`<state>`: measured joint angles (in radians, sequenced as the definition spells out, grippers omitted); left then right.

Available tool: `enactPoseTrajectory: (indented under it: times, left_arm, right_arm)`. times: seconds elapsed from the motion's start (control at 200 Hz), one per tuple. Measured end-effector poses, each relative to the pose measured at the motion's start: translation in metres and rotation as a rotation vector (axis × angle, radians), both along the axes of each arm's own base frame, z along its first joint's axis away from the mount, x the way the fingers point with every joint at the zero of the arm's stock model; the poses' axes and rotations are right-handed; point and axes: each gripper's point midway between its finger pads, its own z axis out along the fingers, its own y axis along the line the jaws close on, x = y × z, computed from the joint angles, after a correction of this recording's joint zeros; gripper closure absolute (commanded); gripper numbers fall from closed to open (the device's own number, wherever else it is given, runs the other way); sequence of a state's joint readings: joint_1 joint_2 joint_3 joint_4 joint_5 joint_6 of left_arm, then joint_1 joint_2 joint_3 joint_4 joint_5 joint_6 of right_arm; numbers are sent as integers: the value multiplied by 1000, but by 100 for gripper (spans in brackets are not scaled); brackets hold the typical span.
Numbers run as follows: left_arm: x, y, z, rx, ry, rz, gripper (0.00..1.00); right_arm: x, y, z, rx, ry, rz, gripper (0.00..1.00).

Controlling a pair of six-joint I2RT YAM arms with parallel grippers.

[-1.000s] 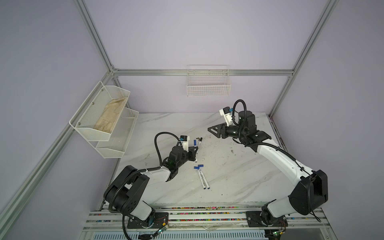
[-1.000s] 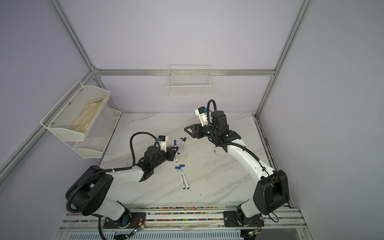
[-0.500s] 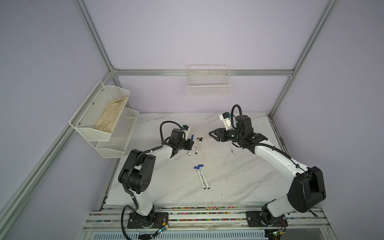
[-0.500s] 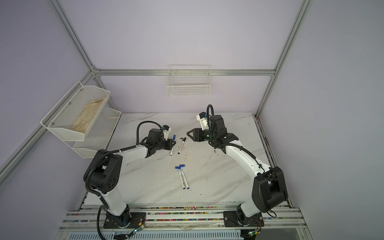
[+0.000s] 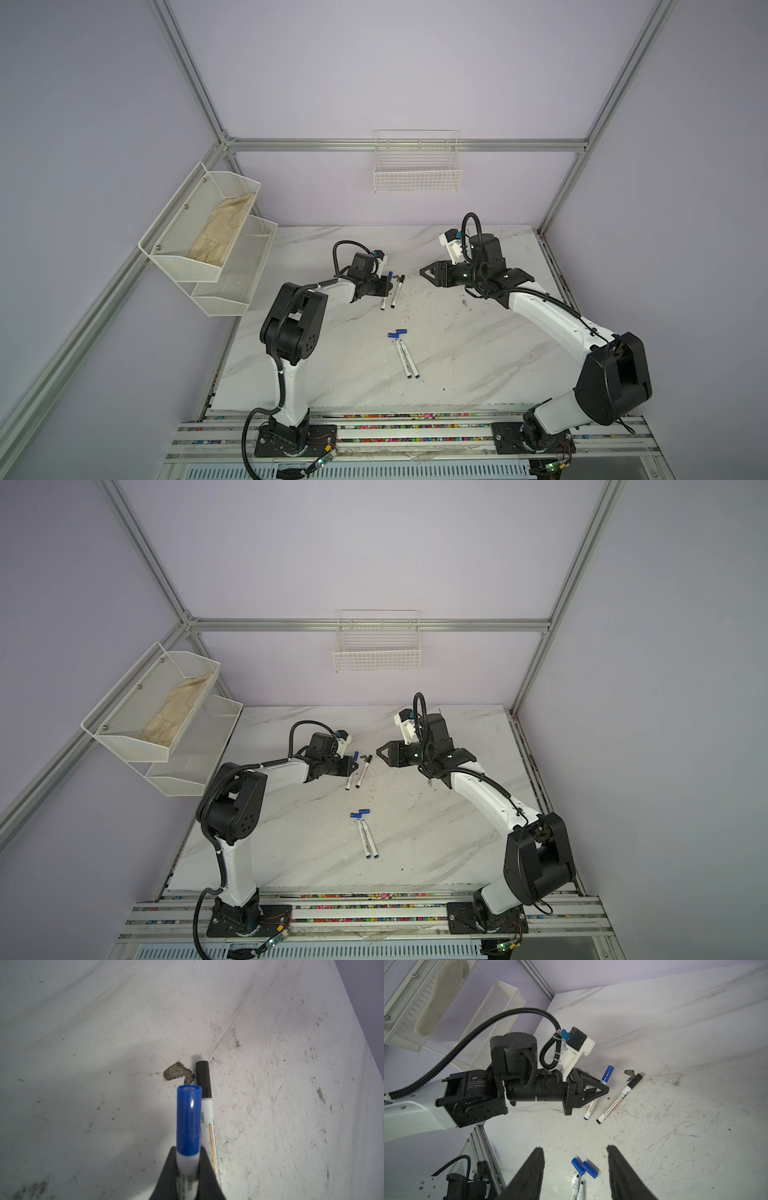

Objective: Insert the pens into the pen caps

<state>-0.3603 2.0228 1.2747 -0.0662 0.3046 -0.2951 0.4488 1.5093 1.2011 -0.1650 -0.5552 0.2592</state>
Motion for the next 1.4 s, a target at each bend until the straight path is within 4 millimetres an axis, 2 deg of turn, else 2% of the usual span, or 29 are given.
enactPoseTrajectory:
  times: [0.1, 0.19, 0.435, 0.595, 0.67, 0.845, 1.025, 1.21, 1.325, 1.4]
  left_arm:
    - [3, 0, -5, 9, 12, 3, 77]
    - [0, 2, -15, 23, 40, 5, 75]
    - [2, 1, -14, 21, 37, 6, 69]
    - [3, 0, -12, 15, 35, 3, 60]
    - [3, -1, -12, 13, 35, 4, 59]
    - [3, 0, -12, 10, 39, 14, 61]
    - [5, 0, -12, 3, 45, 31, 68]
    - [7, 0, -12, 1, 42, 36, 66]
    - [6, 0, -12, -4, 47, 42, 71]
    - [6, 0, -12, -9, 52, 48, 79]
  right_arm:
    - [0, -1, -3, -6, 4, -2, 49]
    - [0, -2, -6, -12, 8, -8, 50]
    - [0, -3, -6, -17, 5, -12, 51]
    - [-1, -3, -6, -17, 4, -12, 51]
    - [-1, -3, -5, -17, 3, -12, 52]
    - [-2, -4, -7, -19, 6, -13, 52]
    - [-3, -4, -9, -18, 11, -10, 54]
    - [-5, -3, -10, -15, 19, -2, 54]
    - [-5, -2, -13, -14, 27, 3, 54]
    - [-4, -2, -16, -18, 35, 3, 54]
